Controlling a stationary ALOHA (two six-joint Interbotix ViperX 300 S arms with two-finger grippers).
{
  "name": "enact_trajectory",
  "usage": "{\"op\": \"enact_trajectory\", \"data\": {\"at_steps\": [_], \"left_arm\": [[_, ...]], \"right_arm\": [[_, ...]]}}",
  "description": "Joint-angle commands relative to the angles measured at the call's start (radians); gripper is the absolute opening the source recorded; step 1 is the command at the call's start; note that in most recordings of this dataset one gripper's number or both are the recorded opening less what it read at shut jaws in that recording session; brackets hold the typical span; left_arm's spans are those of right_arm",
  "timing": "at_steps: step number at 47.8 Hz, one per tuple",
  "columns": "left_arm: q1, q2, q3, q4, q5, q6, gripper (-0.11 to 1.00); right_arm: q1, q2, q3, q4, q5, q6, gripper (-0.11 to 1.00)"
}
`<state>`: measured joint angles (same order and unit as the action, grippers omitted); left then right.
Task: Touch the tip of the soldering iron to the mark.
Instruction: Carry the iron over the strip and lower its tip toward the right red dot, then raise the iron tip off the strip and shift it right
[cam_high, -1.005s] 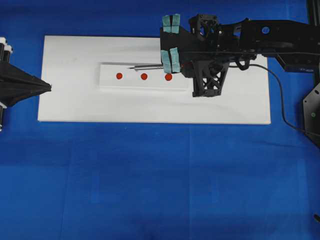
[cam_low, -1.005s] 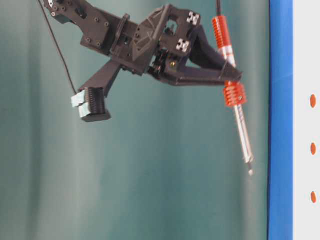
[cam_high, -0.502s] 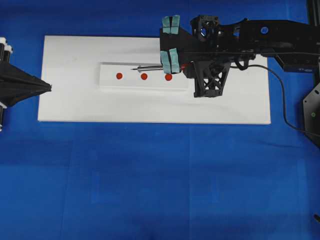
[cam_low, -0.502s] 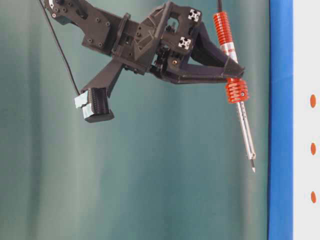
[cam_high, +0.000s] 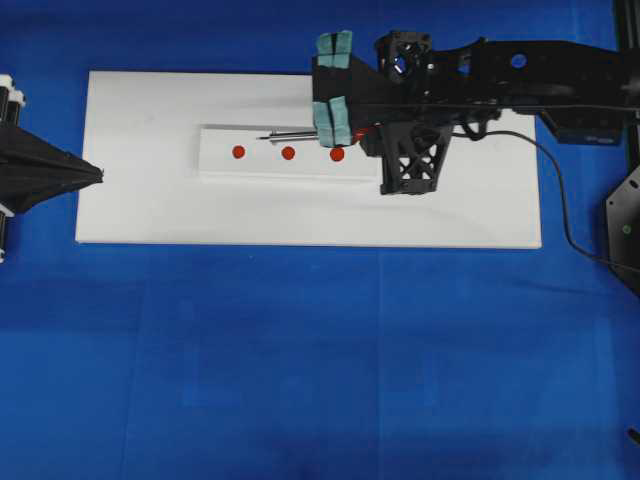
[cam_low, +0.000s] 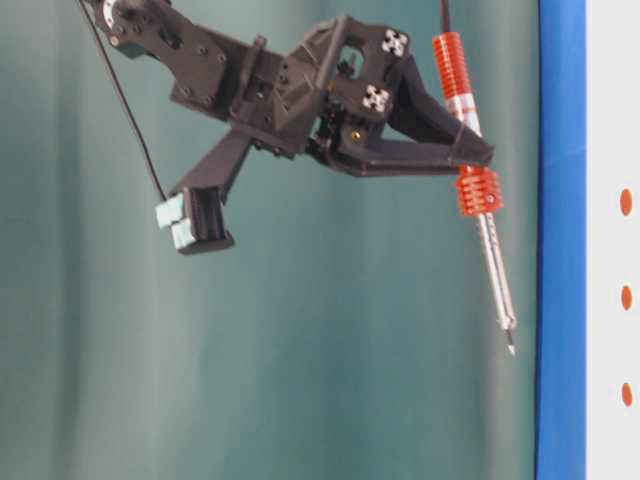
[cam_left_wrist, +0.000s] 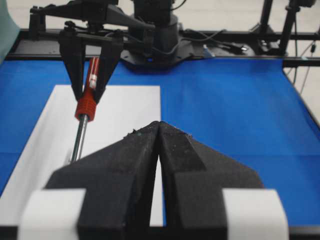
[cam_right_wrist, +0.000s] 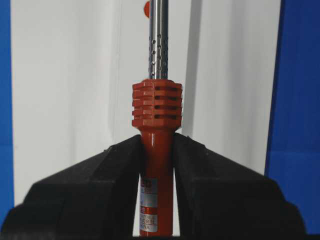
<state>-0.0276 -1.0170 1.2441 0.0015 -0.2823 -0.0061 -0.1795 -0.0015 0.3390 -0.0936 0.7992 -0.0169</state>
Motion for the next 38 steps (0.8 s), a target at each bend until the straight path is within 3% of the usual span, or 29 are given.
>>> {"op": "enact_trajectory", "data": {"at_steps": [1,17,38], "left_arm": [[0.003,0.005,-0.009,0.002,-0.005,0.0,0.0],[0.003,0.005,-0.009,0.002,-0.005,-0.002,0.0],[0.003,0.005,-0.006,0.002,0.006,-0.002,0.0]], "right_arm": [[0.0,0.015,-0.046,0.002,-0.006,0.002,0.06],[-0.008,0.138,-0.121,-0.003,-0.006,-0.002,0.06],[-0.023,0.219,-0.137,-0.003,-0.014,-0.012,0.06]]}}
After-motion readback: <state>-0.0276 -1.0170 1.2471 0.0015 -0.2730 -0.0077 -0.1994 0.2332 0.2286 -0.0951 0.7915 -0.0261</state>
